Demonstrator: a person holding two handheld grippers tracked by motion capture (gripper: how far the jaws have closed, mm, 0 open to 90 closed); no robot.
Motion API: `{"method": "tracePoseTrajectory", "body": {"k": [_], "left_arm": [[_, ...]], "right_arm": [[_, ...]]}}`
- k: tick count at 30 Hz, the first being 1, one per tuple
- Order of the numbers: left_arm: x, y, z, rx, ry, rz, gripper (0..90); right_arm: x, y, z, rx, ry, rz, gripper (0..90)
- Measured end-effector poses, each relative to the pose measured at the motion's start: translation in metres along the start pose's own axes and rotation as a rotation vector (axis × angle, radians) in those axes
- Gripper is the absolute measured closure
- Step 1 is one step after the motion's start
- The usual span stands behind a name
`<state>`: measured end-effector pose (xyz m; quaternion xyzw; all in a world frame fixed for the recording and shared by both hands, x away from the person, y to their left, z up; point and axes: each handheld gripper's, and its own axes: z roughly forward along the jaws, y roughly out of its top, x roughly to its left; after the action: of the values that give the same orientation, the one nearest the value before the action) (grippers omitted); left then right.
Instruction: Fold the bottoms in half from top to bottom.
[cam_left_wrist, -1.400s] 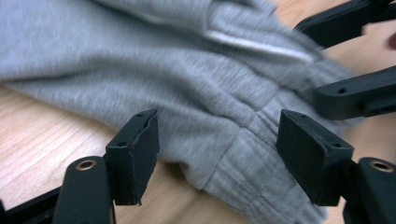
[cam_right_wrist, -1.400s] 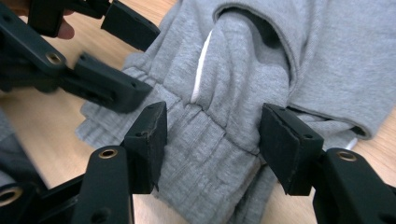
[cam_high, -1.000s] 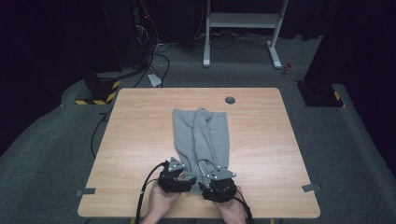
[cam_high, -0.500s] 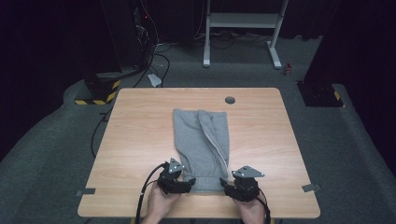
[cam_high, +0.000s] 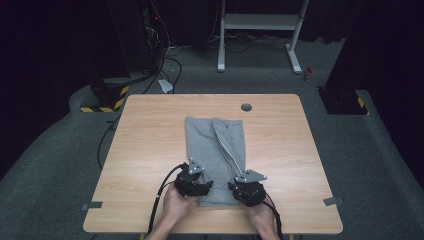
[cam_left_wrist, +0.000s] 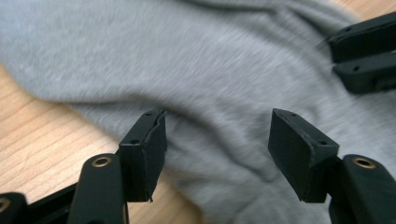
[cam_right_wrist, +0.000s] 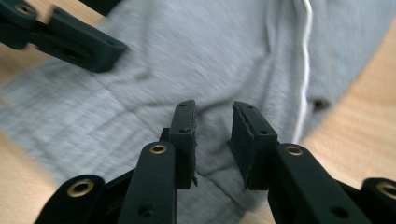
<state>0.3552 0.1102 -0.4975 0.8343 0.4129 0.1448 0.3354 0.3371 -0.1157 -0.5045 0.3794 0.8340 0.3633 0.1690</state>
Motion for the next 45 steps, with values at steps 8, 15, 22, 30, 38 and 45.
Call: {"method": "tracePoseTrajectory", "body": {"k": [8, 15, 22, 30, 38, 45], "left_arm": [[0.000, -0.019, -0.001, 0.047, -0.038, -0.007, 36.0], [-0.007, -0.028, -0.022, -0.059, -0.010, 0.038, 41.3], [0.001, -0.004, -0.011, -0.096, 0.003, 0.029, 44.3], [0.006, -0.003, 0.010, -0.051, 0.062, 0.025, 55.7], [0.015, -0.009, 0.005, -0.049, 0.066, -0.003, 61.5], [0.029, 0.013, 0.022, -0.066, 0.083, -0.006, 55.5]], "right_arm": [[-0.007, -0.020, -0.009, 0.013, 0.052, 0.036, 69.4], [0.007, -0.019, -0.021, 0.031, 0.083, -0.026, 60.4], [0.001, 0.016, -0.014, -0.061, -0.007, -0.018, 54.6], [-0.020, 0.023, 0.015, 0.013, -0.167, -0.052, 83.6], [-0.042, 0.009, 0.014, 0.054, -0.184, 0.027, 71.3], [-0.035, 0.028, 0.011, -0.024, -0.172, -0.020, 67.5]]}}
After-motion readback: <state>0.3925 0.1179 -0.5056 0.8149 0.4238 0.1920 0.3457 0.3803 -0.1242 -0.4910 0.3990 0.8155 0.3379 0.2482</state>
